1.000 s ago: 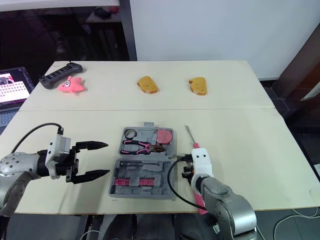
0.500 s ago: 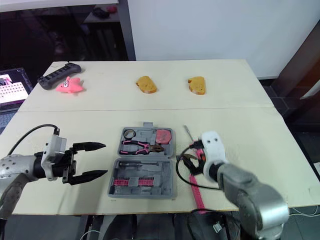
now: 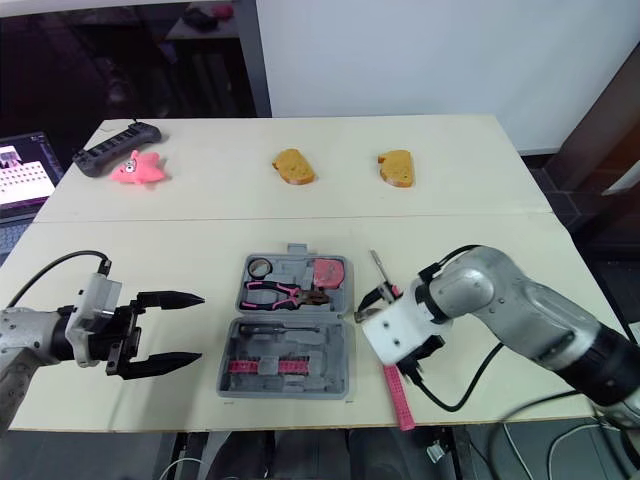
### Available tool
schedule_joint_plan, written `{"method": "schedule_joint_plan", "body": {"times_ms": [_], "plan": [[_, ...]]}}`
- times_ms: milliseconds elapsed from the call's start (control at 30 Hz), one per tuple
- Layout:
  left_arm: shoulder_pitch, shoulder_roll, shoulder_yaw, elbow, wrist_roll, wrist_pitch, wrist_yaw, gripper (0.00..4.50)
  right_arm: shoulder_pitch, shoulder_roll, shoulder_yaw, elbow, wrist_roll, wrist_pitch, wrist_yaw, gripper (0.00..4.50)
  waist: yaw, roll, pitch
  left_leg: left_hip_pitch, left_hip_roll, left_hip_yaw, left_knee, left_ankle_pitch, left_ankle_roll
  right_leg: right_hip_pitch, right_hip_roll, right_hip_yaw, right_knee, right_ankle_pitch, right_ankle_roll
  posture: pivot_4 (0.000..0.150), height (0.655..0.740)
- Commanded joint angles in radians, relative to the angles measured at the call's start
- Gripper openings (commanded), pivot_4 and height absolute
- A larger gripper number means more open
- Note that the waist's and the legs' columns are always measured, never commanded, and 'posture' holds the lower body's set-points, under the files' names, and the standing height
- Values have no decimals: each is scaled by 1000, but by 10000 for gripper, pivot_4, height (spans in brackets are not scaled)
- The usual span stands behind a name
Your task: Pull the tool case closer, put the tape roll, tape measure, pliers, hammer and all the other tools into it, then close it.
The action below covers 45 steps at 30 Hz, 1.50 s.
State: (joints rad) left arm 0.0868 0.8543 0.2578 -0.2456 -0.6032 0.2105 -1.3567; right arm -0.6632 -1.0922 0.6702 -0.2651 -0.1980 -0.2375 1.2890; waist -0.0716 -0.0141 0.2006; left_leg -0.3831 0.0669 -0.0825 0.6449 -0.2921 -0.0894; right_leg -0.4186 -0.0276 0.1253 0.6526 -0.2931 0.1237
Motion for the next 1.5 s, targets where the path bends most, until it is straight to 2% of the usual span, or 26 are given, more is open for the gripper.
{"method": "schedule_joint_plan", "body": {"times_ms": [33,133,233,467,533,567,600,633,833,1100,1300,1433,1500], "plan": [[18,2,26,-53,-22,2,12,45000,-73,67,38,133,-119,-294,34,44414,0,0,0,0,0,0,1,0,0,0,0,0,0,0,0,1500,7400],[39,-4,33,-79,-26,3,28,45000,-129,142,71,254,-233,-462,4,44414,1,0,0,0,0,0,1,0,0,0,0,0,2,0,0,1500,7400],[49,-9,38,-96,-32,7,48,45000,-154,187,90,333,-299,-545,0,44414,4,0,0,0,0,0,1,0,-1,0,0,0,3,0,0,1500,7400],[64,-8,47,-125,-44,14,75,45000,-138,245,123,389,-417,-588,12,44414,3,0,0,2,0,-1,2,1,-1,0,0,0,8,0,-1,1500,7400],[61,-8,49,-127,-45,16,81,45000,-126,250,128,396,-436,-595,18,44414,2,0,0,8,0,-1,1,1,-1,5,1,0,10,0,-1,1500,7400],[59,-8,49,-127,-45,16,84,45000,-119,250,131,395,-441,-597,22,39067,2,0,0,11,0,-1,1,0,-1,8,1,0,10,-1,-3,1500,7400],[58,-9,48,-127,-44,17,86,45000,-114,250,131,395,-444,-599,25,36538,2,-1,0,12,0,-1,1,0,-1,8,1,0,10,-2,-4,1500,7400],[57,-9,48,-128,-45,18,88,45000,-108,251,132,392,-448,-602,26,32002,2,-1,-1,12,0,-1,2,0,-1,9,1,0,10,-2,-4,1500,7400],[55,-11,44,-121,-38,13,93,45000,-75,275,116,369,-429,-597,30,1140,-1,-6,-3,15,0,-2,1,0,-1,11,2,0,10,-2,-4,1500,7400],[36,-14,24,-97,-25,7,93,45000,-92,256,26,350,-379,-635,-30,197,0,-5,-3,16,0,-2,1,0,-1,11,2,0,11,-2,-4,1500,7400],[6,-19,4,-70,-18,5,86,45000,-125,174,-50,294,-211,-678,-44,197,4,0,0,13,0,-2,2,0,-1,10,1,0,11,0,-2,1500,7400],[-13,-24,-16,-50,-11,-2,81,45000,-82,11,-116,208,53,-644,4,197,10,2,2,12,-1,-2,2,0,-1,10,0,0,10,0,-1,1500,7400],[-21,-29,-23,-42,-9,-5,78,45000,-36,-62,-164,154,210,-496,48,197,10,3,2,11,-1,-2,2,0,0,10,0,0,10,0,-1,1500,7400]]}}
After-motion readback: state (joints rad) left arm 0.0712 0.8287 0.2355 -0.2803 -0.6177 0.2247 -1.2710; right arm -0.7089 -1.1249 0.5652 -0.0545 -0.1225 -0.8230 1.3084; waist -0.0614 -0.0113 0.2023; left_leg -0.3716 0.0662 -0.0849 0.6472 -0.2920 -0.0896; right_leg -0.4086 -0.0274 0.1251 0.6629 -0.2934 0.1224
